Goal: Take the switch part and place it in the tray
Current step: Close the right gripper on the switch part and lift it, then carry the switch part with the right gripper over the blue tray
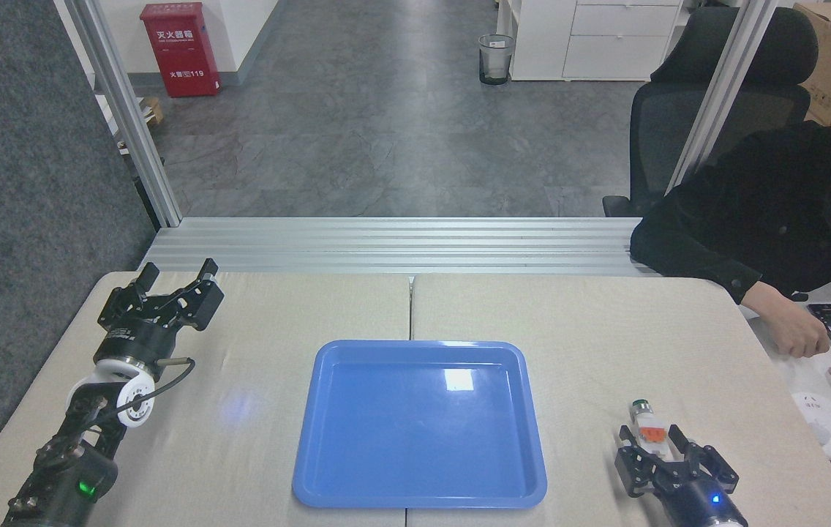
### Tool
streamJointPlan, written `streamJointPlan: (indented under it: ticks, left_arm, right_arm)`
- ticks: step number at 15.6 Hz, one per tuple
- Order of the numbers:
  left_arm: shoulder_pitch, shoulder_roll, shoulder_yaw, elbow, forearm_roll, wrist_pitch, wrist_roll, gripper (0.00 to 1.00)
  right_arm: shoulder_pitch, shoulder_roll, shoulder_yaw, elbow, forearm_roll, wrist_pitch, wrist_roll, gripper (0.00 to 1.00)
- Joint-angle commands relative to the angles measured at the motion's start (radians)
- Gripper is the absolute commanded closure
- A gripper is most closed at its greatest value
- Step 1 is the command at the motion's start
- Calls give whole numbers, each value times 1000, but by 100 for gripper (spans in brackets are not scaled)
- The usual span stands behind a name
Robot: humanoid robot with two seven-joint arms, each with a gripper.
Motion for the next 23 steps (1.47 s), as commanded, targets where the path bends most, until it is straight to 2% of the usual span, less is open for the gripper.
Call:
streamJointPlan:
  ticks: [1,2,4,5,6,8,9,10,11,13,15,16,18,21,22,23]
  left_arm:
    - [0,0,0,0,0,1,-1,0]
    - [0,0,0,0,0,1,-1,0]
    - [0,0,0,0,0,1,-1,0]
    - [0,0,0,0,0,1,-1,0]
    - [0,0,0,0,0,-1,-1,0]
    - [0,0,2,0,0,1,-1,0]
    - [0,0,0,0,0,-1,-1,0]
    - [0,0,0,0,0,1,-1,0]
    - [0,0,0,0,0,1,-1,0]
    - [0,0,0,0,0,1,-1,0]
    - [0,0,0,0,0,1,-1,0]
    - [0,0,0,0,0,1,-1,0]
    - [0,0,0,0,0,1,-1,0]
    - [0,0,0,0,0,1,-1,0]
    - [0,0,0,-1,0,1,-1,0]
    - [0,0,0,0,0,1,-1,0]
  right_arm:
    - [-3,6,-1,31,7,-3,26,90]
    - [-6,8,-2,31,5,-2,26,100]
    - [-50,14,-8,30,-12,9,21,100]
    - [-78,14,-12,24,-39,24,14,100]
    - [-121,15,-10,8,-96,47,12,100]
    - [-155,14,13,-126,-202,39,12,100]
    - [-152,20,55,-194,-204,-21,20,100]
    - [-152,37,133,-210,-197,-96,21,100]
    - [-155,28,210,-210,-169,-132,27,100]
    - [-153,34,269,-210,18,-193,112,100]
    - [-156,55,283,-193,132,-338,130,100]
    - [-161,70,298,-155,161,-368,159,100]
    - [-178,83,327,-103,169,-379,181,100]
    - [-233,153,350,-18,192,-367,230,100]
    - [-244,181,341,-7,192,-357,230,69]
    - [-251,198,340,-6,192,-335,230,1]
